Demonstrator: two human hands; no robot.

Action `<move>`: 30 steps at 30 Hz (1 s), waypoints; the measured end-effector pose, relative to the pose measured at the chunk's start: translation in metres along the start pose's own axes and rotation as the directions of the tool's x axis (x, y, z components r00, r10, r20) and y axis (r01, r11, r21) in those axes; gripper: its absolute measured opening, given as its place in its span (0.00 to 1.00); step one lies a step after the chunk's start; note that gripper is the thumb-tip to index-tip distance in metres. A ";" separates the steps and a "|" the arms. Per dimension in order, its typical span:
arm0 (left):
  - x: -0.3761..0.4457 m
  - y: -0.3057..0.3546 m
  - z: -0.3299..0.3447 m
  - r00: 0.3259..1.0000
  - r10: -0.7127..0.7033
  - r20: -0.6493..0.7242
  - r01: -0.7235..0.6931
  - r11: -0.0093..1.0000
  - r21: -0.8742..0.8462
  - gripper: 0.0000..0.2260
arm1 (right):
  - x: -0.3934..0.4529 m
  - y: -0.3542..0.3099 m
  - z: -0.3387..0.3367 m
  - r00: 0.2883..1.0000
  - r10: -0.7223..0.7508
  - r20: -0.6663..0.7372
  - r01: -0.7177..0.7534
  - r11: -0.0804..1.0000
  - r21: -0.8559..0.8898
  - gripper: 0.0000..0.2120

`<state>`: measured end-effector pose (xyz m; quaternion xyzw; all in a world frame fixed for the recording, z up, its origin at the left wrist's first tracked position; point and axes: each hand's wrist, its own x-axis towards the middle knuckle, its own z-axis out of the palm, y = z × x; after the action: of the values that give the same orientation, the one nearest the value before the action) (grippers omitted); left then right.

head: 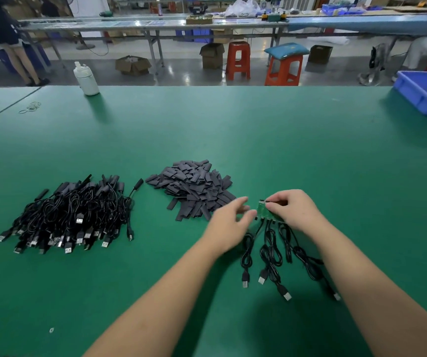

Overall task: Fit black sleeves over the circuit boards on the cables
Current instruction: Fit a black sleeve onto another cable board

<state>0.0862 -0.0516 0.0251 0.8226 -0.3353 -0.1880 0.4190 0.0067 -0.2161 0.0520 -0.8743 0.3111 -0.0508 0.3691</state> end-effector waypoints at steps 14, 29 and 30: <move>0.010 0.018 0.042 0.978 -0.154 -0.143 0.171 0.979 0.111 0.08 | -0.009 -0.002 0.016 0.993 0.004 -0.114 -0.023 0.987 -0.159 0.06; 0.008 -0.009 0.008 0.944 -0.322 -0.069 0.309 0.939 -0.150 0.11 | 0.011 0.023 0.013 0.998 -0.034 -0.046 0.019 0.952 -0.304 0.08; 0.006 -0.014 -0.002 0.935 -0.355 0.016 0.344 0.893 -0.291 0.11 | 0.013 0.027 0.008 0.999 -0.034 -0.040 0.018 0.938 -0.345 0.09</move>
<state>0.0976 -0.0484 0.0147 0.8028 -0.1430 -0.2915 0.5001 0.0059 -0.2331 0.0260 -0.9280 0.3119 -0.0201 0.2028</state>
